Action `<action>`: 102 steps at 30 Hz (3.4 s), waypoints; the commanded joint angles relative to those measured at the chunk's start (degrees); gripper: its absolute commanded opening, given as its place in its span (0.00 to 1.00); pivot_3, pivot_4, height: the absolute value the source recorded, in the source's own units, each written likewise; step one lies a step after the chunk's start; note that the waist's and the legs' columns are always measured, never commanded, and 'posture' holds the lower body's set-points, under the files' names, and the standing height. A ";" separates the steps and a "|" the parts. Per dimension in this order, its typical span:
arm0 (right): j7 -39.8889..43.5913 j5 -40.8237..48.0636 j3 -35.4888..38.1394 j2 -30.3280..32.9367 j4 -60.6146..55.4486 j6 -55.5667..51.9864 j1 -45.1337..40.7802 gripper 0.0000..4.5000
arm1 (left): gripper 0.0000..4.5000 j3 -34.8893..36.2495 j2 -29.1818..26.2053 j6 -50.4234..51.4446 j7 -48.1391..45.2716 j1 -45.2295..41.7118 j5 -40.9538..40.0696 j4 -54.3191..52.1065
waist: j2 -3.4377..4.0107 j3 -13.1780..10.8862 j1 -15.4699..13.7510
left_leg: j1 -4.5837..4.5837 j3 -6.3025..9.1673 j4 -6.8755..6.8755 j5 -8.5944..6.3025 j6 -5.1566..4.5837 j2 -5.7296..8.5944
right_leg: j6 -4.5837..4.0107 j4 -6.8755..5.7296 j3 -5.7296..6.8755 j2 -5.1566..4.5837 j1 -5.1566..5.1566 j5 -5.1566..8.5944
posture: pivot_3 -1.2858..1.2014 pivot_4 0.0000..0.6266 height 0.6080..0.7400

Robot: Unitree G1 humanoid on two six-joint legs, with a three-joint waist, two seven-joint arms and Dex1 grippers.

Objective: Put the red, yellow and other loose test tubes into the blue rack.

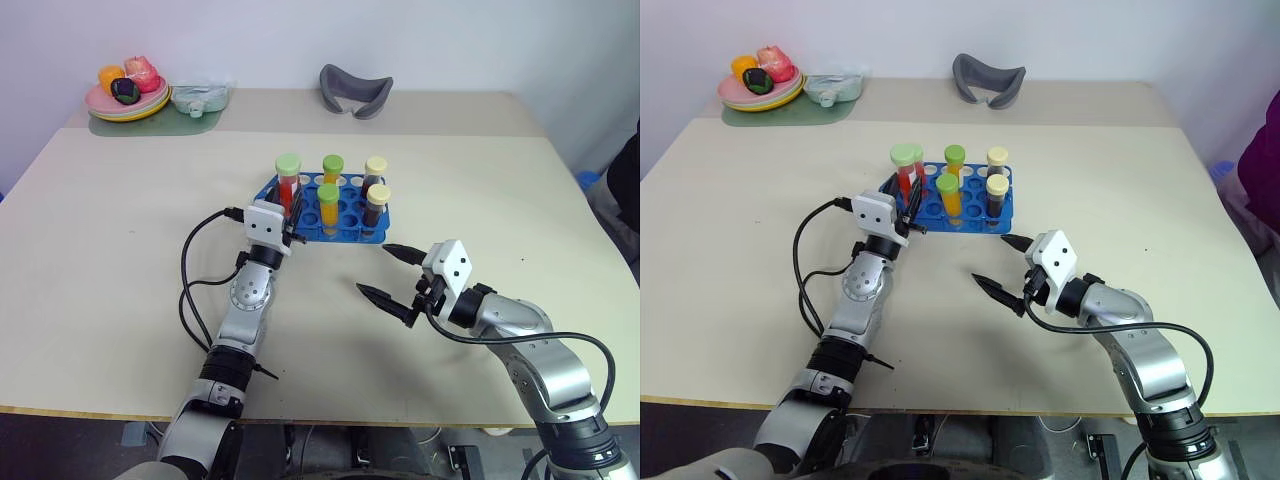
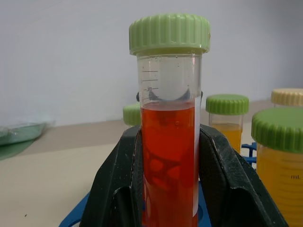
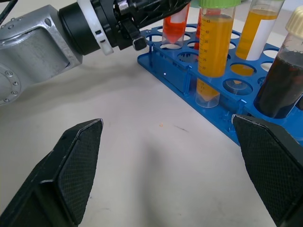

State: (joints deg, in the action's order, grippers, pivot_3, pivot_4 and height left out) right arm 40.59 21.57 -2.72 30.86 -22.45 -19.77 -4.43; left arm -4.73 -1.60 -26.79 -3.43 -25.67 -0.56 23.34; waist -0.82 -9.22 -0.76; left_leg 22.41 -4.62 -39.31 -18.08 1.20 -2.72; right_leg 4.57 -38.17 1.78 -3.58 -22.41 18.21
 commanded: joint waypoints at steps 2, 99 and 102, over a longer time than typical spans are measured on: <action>-0.08 0.90 1.27 -0.02 -2.64 0.14 -0.04 1.00 | 0.30 0.49 0.49 -1.43 -0.37 -1.15 0.47 -0.06 | 0.00 0.00 -0.01 | 0.00 0.00 0.00 0.00 0.00 0.00 | 0.00 0.00 0.00 0.00 0.01 0.00 | 0.52 0.24 0.96; -0.46 0.99 2.33 0.25 -4.03 -1.51 1.27 1.00 | 0.98 4.00 -3.66 5.22 -5.66 6.78 -2.95 -14.78 | 0.00 0.03 0.19 | -0.01 0.01 0.02 -0.02 -0.03 -0.05 | 0.00 0.00 0.00 0.00 -0.01 0.00 | 0.52 0.24 0.96; -0.76 0.60 3.80 0.53 -3.39 -0.80 1.64 1.00 | 0.98 5.30 -7.19 9.51 -10.24 12.15 -8.30 -24.08 | 0.02 0.03 0.24 | -0.01 0.01 0.04 -0.02 -0.02 -0.07 | -0.01 0.00 -0.01 -0.02 -0.01 0.00 | 0.52 0.24 0.96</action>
State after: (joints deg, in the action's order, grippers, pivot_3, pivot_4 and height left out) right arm 40.05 21.57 -0.90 31.06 -23.99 -21.96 -2.75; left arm -0.68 -7.53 -18.94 -11.18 -15.08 -5.46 5.17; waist -0.80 -9.19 -0.52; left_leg 22.39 -4.61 -39.27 -18.10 1.18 -2.80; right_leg 4.57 -38.17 1.76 -3.61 -22.41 18.22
